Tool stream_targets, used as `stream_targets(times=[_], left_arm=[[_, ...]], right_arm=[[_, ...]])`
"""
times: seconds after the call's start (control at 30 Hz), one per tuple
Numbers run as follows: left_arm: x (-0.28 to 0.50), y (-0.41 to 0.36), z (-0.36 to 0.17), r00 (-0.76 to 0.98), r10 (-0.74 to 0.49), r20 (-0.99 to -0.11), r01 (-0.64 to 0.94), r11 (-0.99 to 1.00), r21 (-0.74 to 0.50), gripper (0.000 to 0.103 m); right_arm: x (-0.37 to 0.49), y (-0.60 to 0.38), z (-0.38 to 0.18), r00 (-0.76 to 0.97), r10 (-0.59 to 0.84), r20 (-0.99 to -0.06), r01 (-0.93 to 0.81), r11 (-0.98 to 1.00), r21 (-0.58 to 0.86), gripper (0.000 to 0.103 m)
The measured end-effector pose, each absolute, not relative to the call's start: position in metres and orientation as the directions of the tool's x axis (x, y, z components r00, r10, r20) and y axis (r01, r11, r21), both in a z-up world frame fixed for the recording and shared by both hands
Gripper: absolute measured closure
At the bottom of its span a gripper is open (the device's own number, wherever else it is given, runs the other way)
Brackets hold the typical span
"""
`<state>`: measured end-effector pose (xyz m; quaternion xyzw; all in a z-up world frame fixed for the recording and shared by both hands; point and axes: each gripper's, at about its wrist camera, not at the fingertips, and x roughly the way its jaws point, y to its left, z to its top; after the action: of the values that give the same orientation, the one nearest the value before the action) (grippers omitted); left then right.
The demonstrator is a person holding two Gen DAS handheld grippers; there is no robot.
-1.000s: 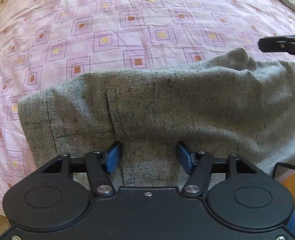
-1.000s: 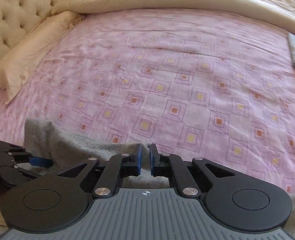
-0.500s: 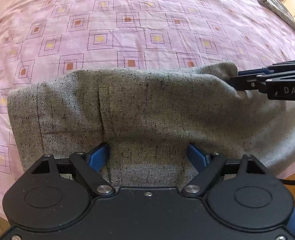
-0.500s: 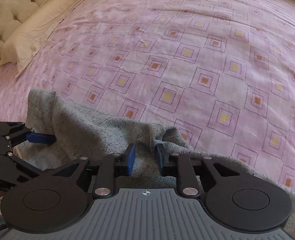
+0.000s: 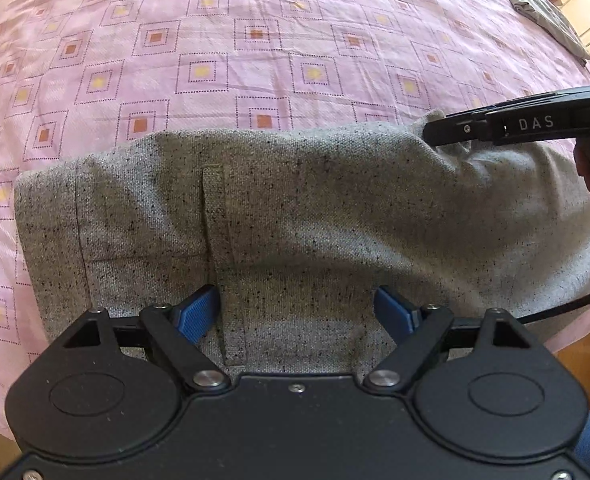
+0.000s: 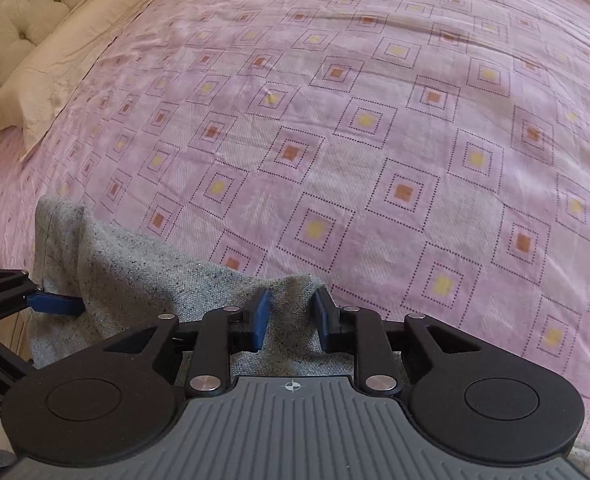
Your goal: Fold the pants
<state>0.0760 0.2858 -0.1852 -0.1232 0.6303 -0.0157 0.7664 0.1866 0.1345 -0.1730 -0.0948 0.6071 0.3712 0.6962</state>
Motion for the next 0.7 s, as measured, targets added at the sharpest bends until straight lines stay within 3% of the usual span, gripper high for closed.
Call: stream_targets(times=[0.07, 0.13, 0.3, 0.43, 0.5, 0.57, 0.63, 0.7], left_arm=[[0.075, 0.287, -0.186, 0.208, -0.182, -0.961, -0.134, 0.968, -0.212, 0.017], [0.076, 0.289, -0.186, 0.205, -0.183, -0.961, -0.137, 0.967, -0.214, 0.017], [0.069, 0.292, -0.19, 0.173, -0.098, -0.98, -0.159, 0.979, -0.126, 0.016], [0.061, 0.288, -0.185, 0.17, -0.072, -0.983, -0.1, 0.991, -0.09, 0.021], [0.06, 0.29, -0.172, 0.188, -0.05, -0.981, -0.117, 0.99, -0.073, 0.028], [0.061, 0.298, -0.159, 0.233, -0.046, -0.971, -0.161, 0.983, -0.086, 0.027], [0.064, 0.308, -0.154, 0.251, -0.04, -0.967, -0.213, 0.972, -0.096, 0.026], [0.067, 0.315, -0.155, 0.244, -0.028, -0.969, -0.253, 0.963, -0.092, 0.026]], right_arm=[[0.187, 0.134, -0.174, -0.039, 0.405, -0.914, -0.631, 0.699, 0.337, 0.08], [0.185, 0.136, -0.171, -0.057, 0.401, -0.914, -0.642, 0.687, 0.341, 0.1], [0.219, 0.132, -0.164, 0.114, 0.396, -0.911, -0.48, 0.825, 0.298, 0.102], [0.22, 0.15, -0.176, 0.106, 0.356, -0.928, -0.554, 0.797, 0.243, 0.101], [0.217, 0.143, -0.17, 0.132, 0.383, -0.914, -0.537, 0.803, 0.259, 0.098], [0.209, 0.13, -0.153, 0.23, 0.404, -0.885, -0.513, 0.823, 0.243, 0.093], [0.196, 0.115, -0.136, 0.302, 0.427, -0.852, -0.518, 0.824, 0.23, 0.07], [0.178, 0.1, -0.128, 0.311, 0.428, -0.848, -0.524, 0.822, 0.223, 0.067]])
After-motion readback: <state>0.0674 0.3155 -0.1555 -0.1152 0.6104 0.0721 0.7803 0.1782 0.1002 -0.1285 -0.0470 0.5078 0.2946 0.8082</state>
